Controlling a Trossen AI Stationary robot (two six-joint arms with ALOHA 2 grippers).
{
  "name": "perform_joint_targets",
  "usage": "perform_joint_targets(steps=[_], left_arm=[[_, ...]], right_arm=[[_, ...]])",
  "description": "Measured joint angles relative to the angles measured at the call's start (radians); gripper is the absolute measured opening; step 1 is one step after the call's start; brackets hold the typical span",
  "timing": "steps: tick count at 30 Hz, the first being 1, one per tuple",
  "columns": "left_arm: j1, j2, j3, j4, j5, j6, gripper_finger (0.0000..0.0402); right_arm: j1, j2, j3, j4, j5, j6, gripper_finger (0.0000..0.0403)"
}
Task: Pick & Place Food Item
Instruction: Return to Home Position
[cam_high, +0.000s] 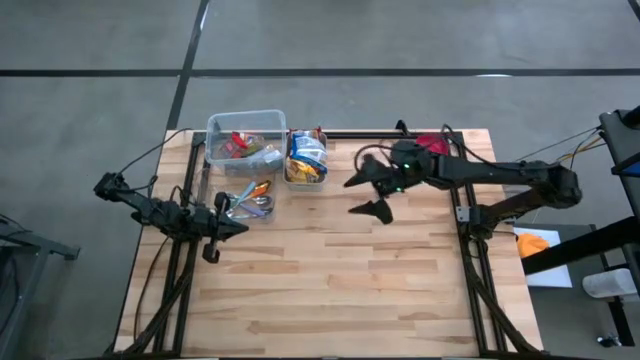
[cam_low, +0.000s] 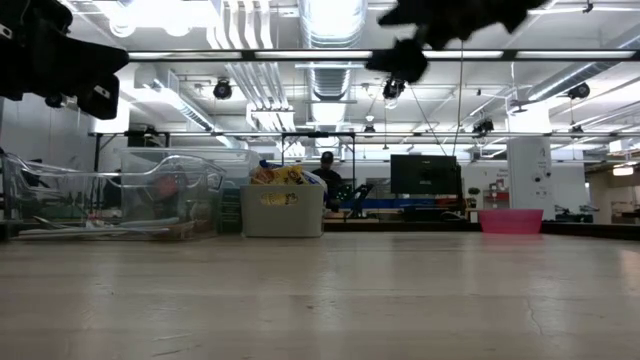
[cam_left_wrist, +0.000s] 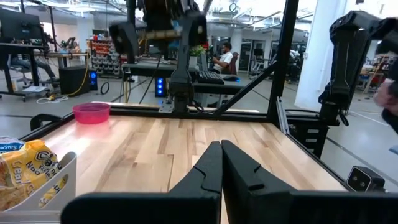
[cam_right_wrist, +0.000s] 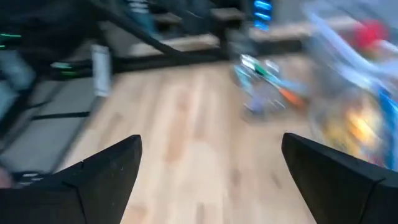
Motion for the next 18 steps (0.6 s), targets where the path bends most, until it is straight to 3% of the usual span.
perform_joint_targets(steps=[3, 6, 12, 18], left_arm=[[0.000, 0.000, 0.000, 0.000, 0.000, 0.000, 0.0000], [0.000, 0.001, 0.000, 0.000, 0.000, 0.000, 0.0000], [0.000, 0.002, 0.000, 0.000, 0.000, 0.000, 0.0000], [0.000, 0.003, 0.000, 0.000, 0.000, 0.000, 0.0000]], right_arm=[[0.004, -0.114, -0.148, 0.041, 0.113, 0.018, 0.0384], [0.003, -0.235, -0.307, 0.132, 0.159, 0.024, 0.0384], [0.003, -0.491, -0.542, 0.309, 0.159, 0.063, 0.0384], [0.003, -0.711, -0.689, 0.334, 0.159, 0.087, 0.0384]])
